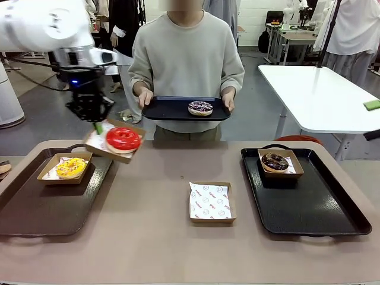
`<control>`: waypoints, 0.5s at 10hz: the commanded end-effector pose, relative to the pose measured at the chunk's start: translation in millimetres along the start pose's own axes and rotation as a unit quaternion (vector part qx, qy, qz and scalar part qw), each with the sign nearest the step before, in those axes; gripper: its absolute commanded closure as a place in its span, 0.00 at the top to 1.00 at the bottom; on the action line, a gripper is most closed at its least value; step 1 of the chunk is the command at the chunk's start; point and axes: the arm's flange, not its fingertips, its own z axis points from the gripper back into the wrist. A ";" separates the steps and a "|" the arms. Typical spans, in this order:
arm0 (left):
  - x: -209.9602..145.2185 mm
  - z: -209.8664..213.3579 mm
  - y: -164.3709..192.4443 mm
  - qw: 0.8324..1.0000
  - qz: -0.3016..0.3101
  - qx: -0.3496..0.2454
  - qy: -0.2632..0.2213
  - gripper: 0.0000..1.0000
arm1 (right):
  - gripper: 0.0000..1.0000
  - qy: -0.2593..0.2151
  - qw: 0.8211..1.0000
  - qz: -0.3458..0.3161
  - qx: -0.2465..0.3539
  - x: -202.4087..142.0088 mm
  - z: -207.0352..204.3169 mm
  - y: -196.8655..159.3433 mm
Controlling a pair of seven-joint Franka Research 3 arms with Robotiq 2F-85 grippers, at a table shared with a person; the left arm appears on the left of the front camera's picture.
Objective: Individually package the donuts and arrange them on the tray.
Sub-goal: Place the picked Paper togo box on the Handle tray while simultaneously picking up another Paper togo box from the table with the other hand.
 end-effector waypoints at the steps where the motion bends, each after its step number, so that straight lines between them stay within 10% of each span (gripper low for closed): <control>1: -40.9 -0.6 30.3 1.000 0.000 -0.007 0.005 0.01 | 1.00 0.041 0.998 -0.002 -0.053 12.8 -27.7 40.2; 5: -85.7 -19.2 78.8 1.000 0.018 -0.022 -0.011 0.01 | 1.00 0.049 0.981 0.043 -0.185 13.8 -126.4 97.1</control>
